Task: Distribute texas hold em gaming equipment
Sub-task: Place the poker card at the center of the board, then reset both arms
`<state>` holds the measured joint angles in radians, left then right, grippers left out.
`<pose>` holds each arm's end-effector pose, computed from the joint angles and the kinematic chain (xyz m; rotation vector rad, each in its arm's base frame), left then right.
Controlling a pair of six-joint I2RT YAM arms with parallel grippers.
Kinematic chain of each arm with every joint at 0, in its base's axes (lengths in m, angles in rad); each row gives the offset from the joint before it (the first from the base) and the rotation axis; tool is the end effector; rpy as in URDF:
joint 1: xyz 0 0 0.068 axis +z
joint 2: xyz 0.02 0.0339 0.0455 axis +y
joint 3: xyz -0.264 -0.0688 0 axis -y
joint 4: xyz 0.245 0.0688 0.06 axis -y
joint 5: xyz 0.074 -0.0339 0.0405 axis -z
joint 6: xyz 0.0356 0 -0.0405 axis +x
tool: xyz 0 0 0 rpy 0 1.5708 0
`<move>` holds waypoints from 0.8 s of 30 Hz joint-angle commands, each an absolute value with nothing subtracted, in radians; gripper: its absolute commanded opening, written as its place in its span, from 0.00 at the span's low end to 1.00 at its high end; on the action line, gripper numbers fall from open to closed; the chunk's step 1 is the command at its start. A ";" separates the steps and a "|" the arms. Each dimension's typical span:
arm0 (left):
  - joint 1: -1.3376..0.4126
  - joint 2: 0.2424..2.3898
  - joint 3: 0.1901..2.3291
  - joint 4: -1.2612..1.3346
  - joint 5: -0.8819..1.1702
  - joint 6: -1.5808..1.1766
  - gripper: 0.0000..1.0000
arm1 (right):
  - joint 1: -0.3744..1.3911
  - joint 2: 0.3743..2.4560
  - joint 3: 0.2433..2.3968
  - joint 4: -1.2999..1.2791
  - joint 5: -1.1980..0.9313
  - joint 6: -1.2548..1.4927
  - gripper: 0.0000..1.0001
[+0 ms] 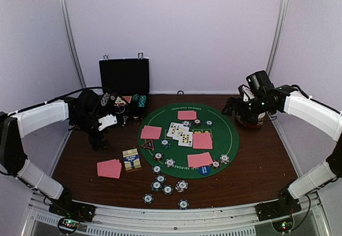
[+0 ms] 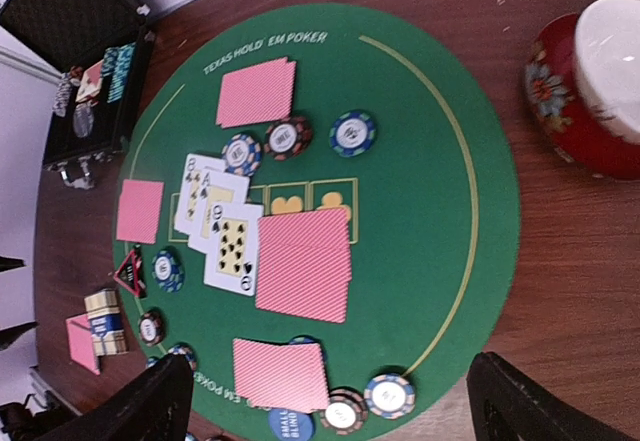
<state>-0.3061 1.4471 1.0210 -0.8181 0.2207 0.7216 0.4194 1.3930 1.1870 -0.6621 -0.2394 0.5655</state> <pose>0.2553 -0.0889 0.2259 1.4058 2.3878 -0.2062 0.2665 0.1281 0.2991 0.0737 2.5420 0.7095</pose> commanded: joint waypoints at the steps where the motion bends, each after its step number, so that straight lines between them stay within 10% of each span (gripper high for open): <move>1: -0.254 1.394 1.084 -0.729 0.161 0.596 0.97 | 0.420 1.310 1.199 -0.735 0.105 0.488 0.99; 10: -0.078 1.343 0.916 -0.282 0.119 0.343 0.97 | 0.409 1.081 0.784 -0.311 0.794 0.310 1.00; 15: -0.010 1.390 0.778 -0.029 0.245 0.181 0.98 | 0.398 0.911 0.413 0.333 0.756 0.021 0.99; 24: 0.028 1.483 0.559 0.447 0.289 0.051 0.98 | 0.247 1.051 0.326 0.506 0.677 0.099 0.99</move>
